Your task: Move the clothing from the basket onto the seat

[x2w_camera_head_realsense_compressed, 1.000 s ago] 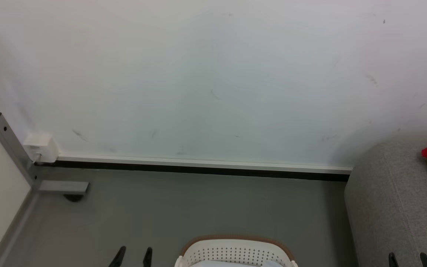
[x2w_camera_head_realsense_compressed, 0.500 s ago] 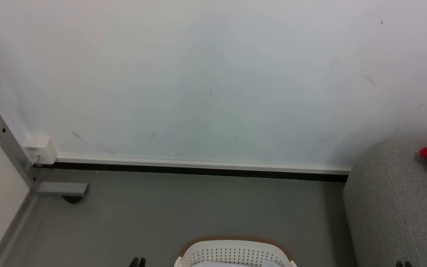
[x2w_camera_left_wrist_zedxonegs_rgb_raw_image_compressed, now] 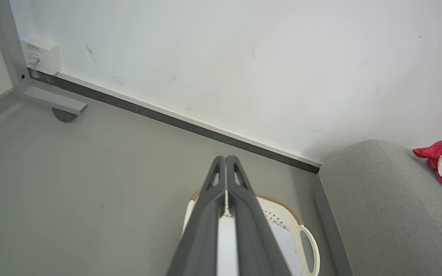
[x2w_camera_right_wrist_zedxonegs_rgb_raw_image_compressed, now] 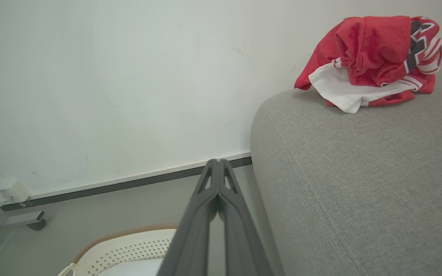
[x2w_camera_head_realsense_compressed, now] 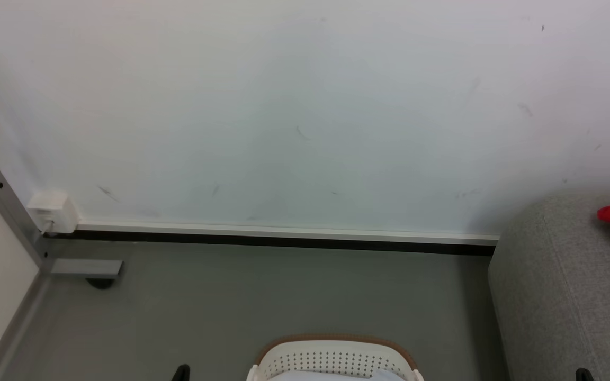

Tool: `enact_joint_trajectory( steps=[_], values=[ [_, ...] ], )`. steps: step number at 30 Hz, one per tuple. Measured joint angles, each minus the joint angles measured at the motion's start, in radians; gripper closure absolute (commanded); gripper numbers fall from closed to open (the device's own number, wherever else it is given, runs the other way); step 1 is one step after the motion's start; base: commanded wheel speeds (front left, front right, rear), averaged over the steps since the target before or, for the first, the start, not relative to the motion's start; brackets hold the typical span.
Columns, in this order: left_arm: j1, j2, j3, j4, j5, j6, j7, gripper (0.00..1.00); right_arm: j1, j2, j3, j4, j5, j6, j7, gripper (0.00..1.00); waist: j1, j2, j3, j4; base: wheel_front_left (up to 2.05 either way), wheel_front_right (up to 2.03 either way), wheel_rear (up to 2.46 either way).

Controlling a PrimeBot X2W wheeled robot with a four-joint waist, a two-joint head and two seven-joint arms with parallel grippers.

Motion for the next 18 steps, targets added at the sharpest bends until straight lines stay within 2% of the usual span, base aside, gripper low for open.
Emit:
enact_joint_trajectory(
  steps=[18],
  values=[
    [-0.032,-0.004,0.048,-0.035,-0.289,-0.001,0.073,1.00,-0.065,-0.001,0.006,0.004,0.306,0.000,0.074,1.00,0.0000,0.0000,0.012,-0.009,0.00,0.00,0.00]
  ],
)
